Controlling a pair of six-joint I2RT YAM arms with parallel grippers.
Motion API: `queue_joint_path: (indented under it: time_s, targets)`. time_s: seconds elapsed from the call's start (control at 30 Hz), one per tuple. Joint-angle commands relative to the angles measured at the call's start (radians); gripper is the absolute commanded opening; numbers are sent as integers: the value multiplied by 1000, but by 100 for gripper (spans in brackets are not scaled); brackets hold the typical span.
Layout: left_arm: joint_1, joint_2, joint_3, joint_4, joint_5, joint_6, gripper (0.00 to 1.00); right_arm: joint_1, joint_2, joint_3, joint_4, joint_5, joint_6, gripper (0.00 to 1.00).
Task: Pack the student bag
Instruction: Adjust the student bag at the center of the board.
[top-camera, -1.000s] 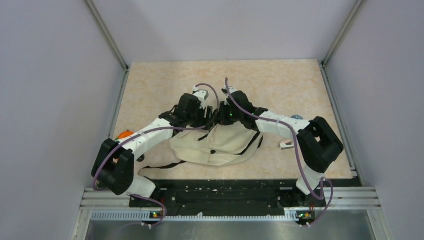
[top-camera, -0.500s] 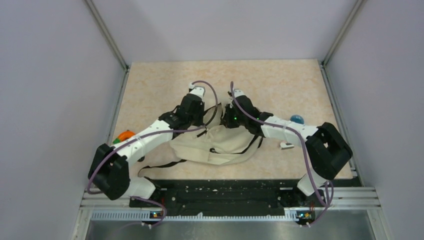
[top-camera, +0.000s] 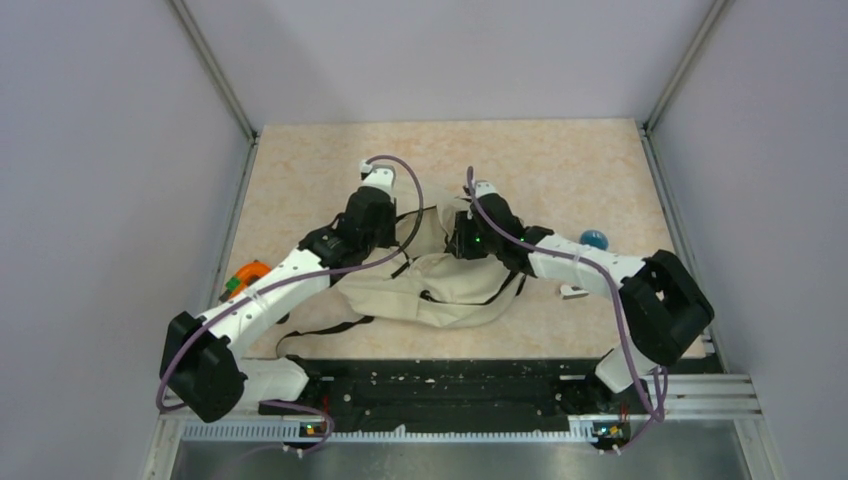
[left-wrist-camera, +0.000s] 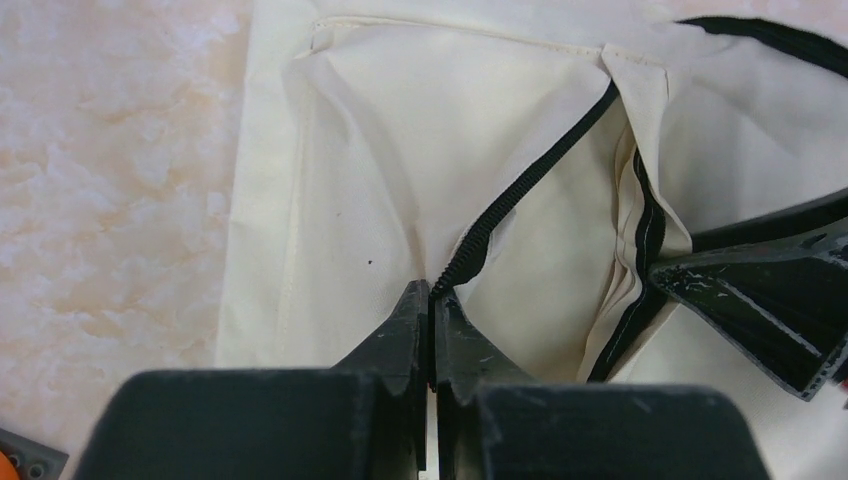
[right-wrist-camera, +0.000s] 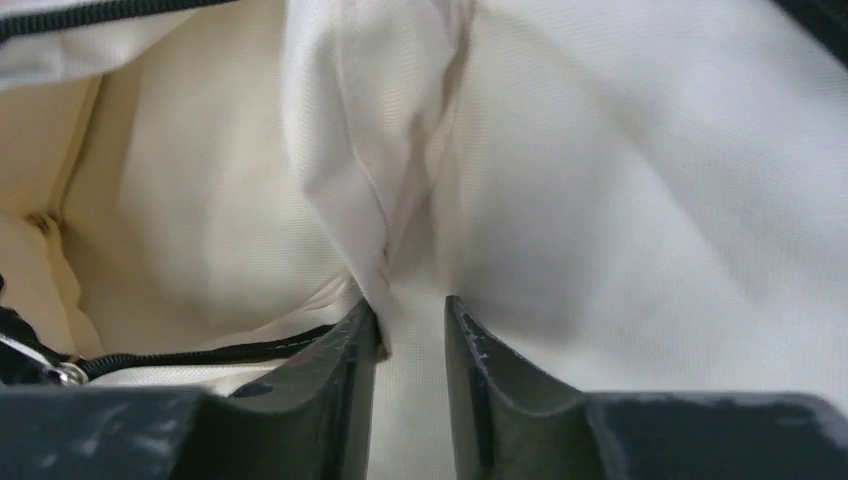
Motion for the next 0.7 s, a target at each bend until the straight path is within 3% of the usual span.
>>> queue_joint_path:
  time_s: [0.0,0.1,0.2,0.43,0.67]
  targets:
    - [20,-14,35,-1,9,41,0,-35,-82,95,-193,50,-108,46]
    - [21,1,63,-34,40,46,0,-46,-155,146,-278,70,-157,73]
    - [28,16,98,-76,73,48,0,-96,-230,160,-368,107,-174,83]
    - [63,74,183,-208,141,86,0,-321,-397,80,-513,181,-203,97]
    - [83,18,105,-116,135,105,0,-620,-426,-69,-461,180,-171,99]
